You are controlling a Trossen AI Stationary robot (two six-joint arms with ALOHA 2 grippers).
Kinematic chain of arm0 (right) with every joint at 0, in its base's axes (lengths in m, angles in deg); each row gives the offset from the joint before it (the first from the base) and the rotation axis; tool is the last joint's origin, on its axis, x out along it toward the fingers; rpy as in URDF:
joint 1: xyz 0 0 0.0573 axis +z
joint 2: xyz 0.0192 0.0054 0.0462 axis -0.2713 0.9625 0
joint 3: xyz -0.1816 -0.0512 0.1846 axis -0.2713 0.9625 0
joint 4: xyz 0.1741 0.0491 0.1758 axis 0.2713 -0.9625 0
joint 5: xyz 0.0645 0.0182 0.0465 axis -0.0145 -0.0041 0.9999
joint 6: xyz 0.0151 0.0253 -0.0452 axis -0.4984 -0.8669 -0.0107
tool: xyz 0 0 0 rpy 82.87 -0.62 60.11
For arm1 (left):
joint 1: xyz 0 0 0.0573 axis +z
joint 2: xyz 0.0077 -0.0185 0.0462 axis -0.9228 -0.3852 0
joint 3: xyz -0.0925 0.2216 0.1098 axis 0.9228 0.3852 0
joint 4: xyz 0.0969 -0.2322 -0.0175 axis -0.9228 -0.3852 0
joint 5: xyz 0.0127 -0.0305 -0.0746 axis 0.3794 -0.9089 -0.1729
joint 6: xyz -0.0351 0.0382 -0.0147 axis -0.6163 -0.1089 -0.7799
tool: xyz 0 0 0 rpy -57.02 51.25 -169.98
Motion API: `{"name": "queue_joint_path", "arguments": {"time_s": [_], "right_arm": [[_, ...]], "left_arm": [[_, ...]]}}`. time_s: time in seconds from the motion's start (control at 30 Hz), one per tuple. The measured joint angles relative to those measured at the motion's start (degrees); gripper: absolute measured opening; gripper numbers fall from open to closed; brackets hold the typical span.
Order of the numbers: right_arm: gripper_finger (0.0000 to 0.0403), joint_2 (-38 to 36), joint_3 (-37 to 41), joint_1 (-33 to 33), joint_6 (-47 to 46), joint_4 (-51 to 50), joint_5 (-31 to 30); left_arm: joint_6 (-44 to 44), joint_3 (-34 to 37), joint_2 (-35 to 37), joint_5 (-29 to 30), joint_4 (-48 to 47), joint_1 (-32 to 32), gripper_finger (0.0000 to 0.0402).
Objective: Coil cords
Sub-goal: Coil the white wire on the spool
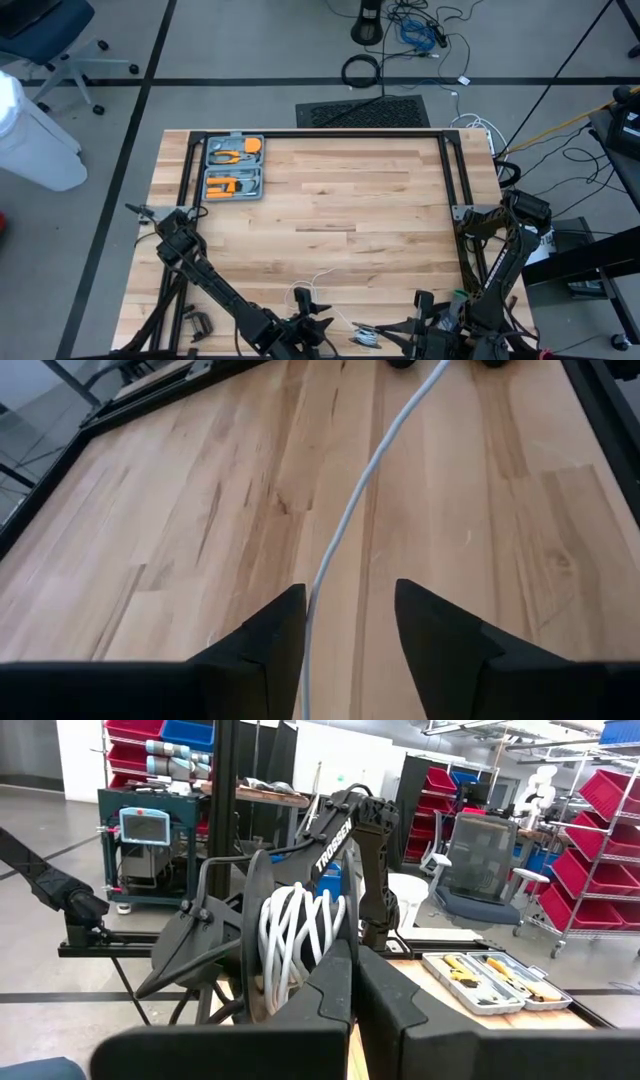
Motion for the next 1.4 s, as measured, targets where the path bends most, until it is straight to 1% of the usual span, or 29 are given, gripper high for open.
{"name": "queue_joint_path", "arguments": {"time_s": [0.3, 0.4, 0.7, 0.87, 0.9, 1.4], "right_arm": [[0.0000, 0.0, 0.0, 0.0, 0.0, 0.0, 0.0], [0.0000, 0.0, 0.0, 0.0, 0.0, 0.0, 0.0], [0.0000, 0.0, 0.0, 0.0, 0.2, 0.0, 0.0], [0.0000, 0.0, 0.0, 0.0, 0.2, 0.0, 0.0], [0.0000, 0.0, 0.0, 0.0, 0.2, 0.0, 0.0], [0.0000, 0.0, 0.0, 0.0, 0.2, 0.0, 0.0]], "left_arm": [[0.0, 0.0, 0.0, 0.3, 0.0, 0.1, 0.0161], [0.0, 0.0, 0.0, 0.5, 0.0, 0.4, 0.0149], [0.0, 0.0, 0.1, -0.7, 0.0, 1.1, 0.0082], [0.0, 0.0, 0.1, -0.8, -0.3, 1.1, 0.0014], [0.0, 0.0, 0.1, -0.8, -0.5, 1.1, 0.0008], [-0.1, 0.0, 0.3, -0.3, -1.4, 0.4, 0.0002]]}}
